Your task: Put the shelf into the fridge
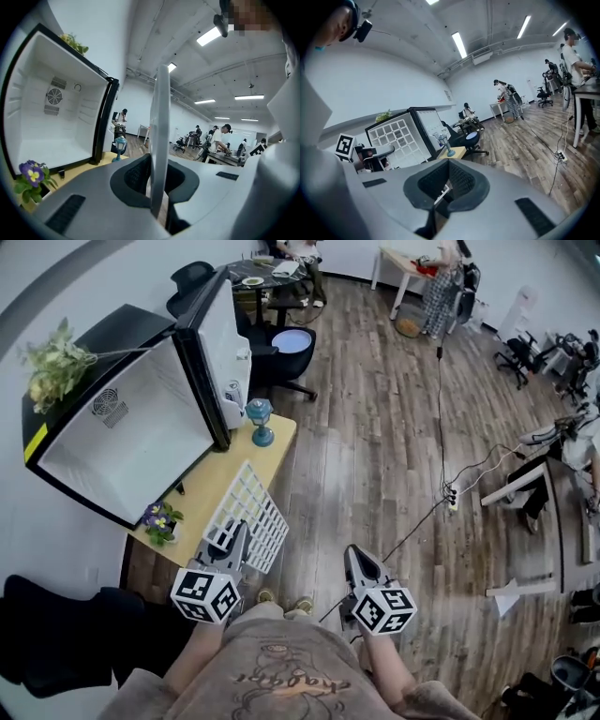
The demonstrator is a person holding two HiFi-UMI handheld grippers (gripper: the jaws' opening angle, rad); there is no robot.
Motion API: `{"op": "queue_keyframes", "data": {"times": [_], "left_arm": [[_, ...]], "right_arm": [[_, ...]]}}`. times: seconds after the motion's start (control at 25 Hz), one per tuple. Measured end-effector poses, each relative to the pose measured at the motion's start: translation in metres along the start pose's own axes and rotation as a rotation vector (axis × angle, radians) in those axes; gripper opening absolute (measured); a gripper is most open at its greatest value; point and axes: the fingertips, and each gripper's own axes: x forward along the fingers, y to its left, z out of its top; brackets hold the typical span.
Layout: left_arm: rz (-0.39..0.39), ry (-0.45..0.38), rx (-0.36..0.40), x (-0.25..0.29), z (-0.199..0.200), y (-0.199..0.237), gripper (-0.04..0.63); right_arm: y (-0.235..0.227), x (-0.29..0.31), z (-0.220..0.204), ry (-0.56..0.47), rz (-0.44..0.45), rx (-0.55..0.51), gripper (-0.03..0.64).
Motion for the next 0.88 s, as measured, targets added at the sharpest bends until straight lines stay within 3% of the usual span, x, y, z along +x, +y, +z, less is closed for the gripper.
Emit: {"op": "queue_keyframes", "data": {"times": [0.44,0.88], "left_arm": [[0.163,-0.114,-0.115,-0.048,0.027,0.074,0.044],[0.237,-0.212,-0.201,-0.080,0.046,0.130,0.043]], "right_arm": [[0.072,0.074,0.000,0.080,0.186,-0.071,-0.002],[0.138,0.130,-0.007,0.144,0.316,-0.129,-0.002]]}}
